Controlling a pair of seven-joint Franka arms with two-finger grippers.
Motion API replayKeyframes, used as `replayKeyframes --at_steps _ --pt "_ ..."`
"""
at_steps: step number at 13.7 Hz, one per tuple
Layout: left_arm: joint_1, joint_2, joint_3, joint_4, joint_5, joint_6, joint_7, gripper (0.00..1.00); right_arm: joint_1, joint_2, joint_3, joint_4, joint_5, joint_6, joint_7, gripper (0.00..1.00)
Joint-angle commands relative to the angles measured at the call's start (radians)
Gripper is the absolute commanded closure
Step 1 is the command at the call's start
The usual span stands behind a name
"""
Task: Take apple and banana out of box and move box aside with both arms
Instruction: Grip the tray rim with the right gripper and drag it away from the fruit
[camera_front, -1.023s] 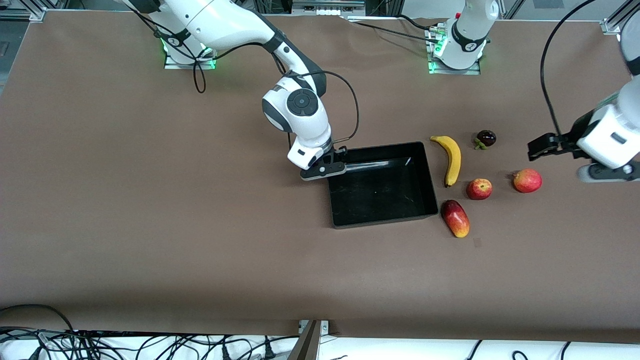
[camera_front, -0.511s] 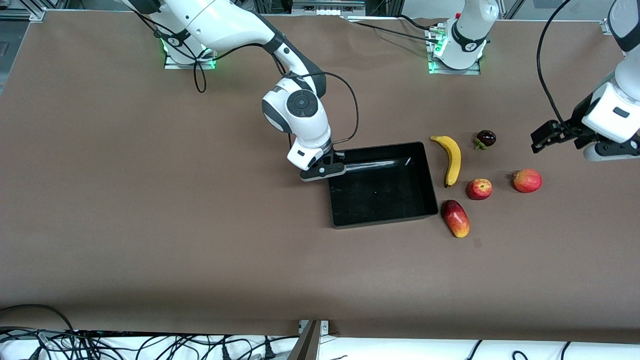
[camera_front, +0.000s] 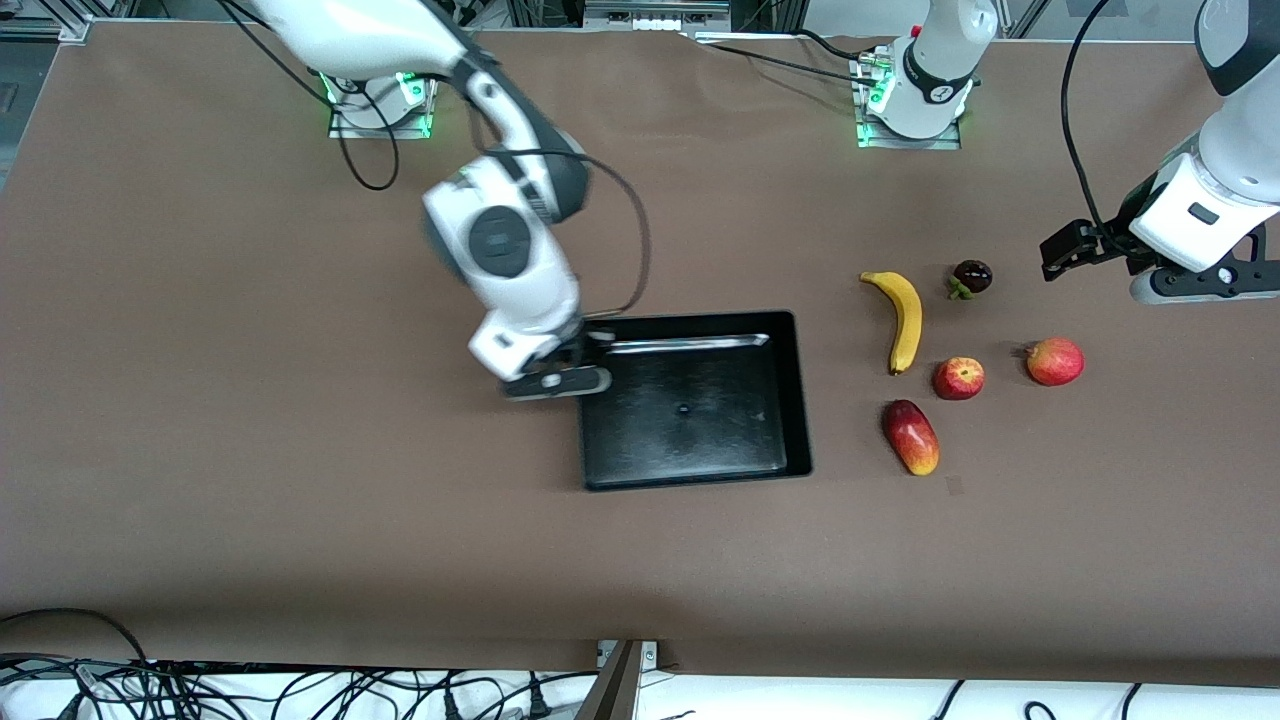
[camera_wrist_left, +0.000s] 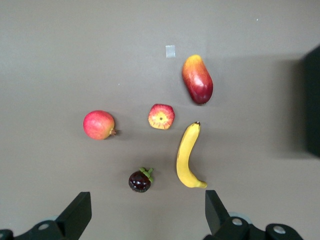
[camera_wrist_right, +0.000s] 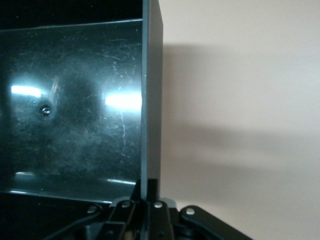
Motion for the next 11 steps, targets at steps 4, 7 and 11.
replayKeyframes --at_steps 4,7,11 --pt "0.001 -0.006 0.001 0.042 -0.019 -0.047 0.067 0.0 -0.284 -0.204 -0.002 -0.154 0.035 -0.183 -0.353 1.0" --pt "0.001 0.01 0.0 0.065 -0.032 -0.067 0.155 0.0 -0.402 -0.328 -0.026 -0.362 0.035 -0.117 -0.457 1.0" --pt "0.003 0.014 0.001 0.063 -0.073 -0.077 0.159 0.0 -0.407 -0.43 -0.178 -0.7 0.044 0.168 -0.582 1.0"
